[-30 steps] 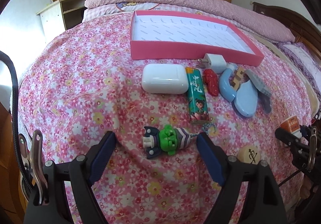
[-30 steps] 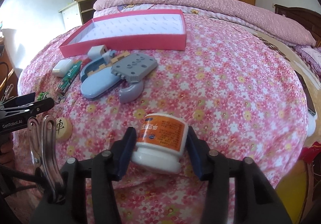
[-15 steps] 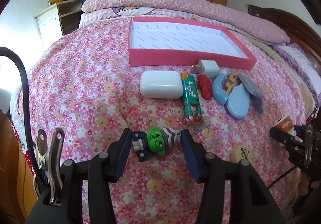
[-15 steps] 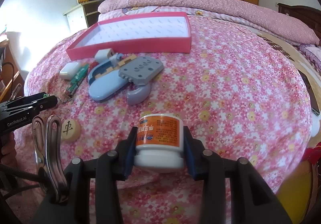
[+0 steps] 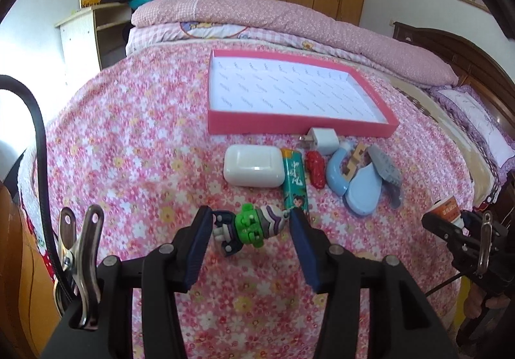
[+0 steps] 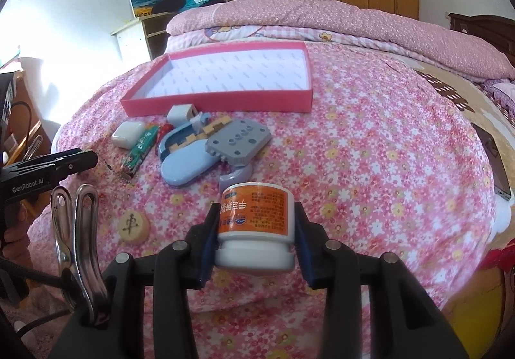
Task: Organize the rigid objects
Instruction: 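Carry the keychain and jar over the pink tray and open both tools, then move the left tool to the white earbud case and grasp it, then grasp the grey metal plate with the right tool while the left tool lifts the earbud case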
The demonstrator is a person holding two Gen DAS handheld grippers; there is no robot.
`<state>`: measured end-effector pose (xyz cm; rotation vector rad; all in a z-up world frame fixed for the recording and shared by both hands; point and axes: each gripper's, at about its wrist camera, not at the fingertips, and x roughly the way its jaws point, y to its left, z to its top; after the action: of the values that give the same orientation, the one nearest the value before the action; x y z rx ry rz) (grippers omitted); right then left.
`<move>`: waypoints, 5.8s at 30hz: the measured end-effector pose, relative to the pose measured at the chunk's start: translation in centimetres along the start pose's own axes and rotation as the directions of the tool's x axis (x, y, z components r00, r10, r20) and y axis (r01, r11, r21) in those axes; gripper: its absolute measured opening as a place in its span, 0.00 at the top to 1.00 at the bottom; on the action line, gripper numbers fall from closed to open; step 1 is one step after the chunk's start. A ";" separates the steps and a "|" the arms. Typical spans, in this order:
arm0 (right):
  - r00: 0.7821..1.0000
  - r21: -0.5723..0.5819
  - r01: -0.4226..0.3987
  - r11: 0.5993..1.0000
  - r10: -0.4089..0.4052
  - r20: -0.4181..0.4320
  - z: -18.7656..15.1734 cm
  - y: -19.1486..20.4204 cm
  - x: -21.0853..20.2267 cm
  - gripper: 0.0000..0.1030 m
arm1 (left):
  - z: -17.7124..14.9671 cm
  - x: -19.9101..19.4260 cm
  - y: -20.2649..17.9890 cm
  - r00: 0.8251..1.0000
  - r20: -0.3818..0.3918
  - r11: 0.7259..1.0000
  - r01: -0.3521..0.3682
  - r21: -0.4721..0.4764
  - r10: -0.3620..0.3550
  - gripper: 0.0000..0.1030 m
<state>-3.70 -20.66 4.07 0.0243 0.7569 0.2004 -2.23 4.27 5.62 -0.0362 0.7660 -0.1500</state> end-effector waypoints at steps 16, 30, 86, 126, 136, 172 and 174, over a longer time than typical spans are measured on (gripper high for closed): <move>0.996 -0.031 -0.083 0.996 0.084 0.029 4.1 1.1 -0.4 0.59 | 5.5 -0.9 -2.4 0.995 0.096 0.997 0.027 0.074 -0.034 0.49; 0.994 -0.083 -0.093 0.992 0.097 0.044 11.3 1.5 3.5 0.59 | 11.1 4.8 -2.9 0.997 0.055 0.998 0.045 0.048 -0.048 0.49; 0.996 0.019 -0.090 0.996 0.090 0.010 12.7 -0.1 6.4 0.44 | 11.9 7.5 -2.6 1.000 -0.010 0.998 -0.028 0.064 0.029 0.39; 0.986 0.132 -0.129 0.983 0.141 -0.087 5.0 0.4 5.4 0.44 | 4.1 7.7 -0.7 0.994 -0.101 0.999 -0.038 0.021 0.040 0.37; 0.985 0.124 -0.124 0.984 0.138 -0.105 5.0 0.7 6.3 0.44 | 3.8 8.7 -0.9 0.989 -0.090 0.992 -0.110 0.064 0.116 0.38; 0.991 0.090 0.067 0.994 -0.056 -0.118 6.7 -1.6 8.2 0.44 | 3.9 8.8 -0.5 0.994 -0.057 0.995 -0.094 0.043 0.096 0.38; 0.992 0.101 0.058 0.993 -0.045 -0.120 7.0 -1.6 8.3 0.44 | 3.8 8.8 -0.5 0.994 -0.055 0.995 -0.092 0.034 0.094 0.38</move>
<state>7.20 -20.34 3.36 0.0930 0.8845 0.1135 6.60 2.38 2.42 0.0338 0.8205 -0.0744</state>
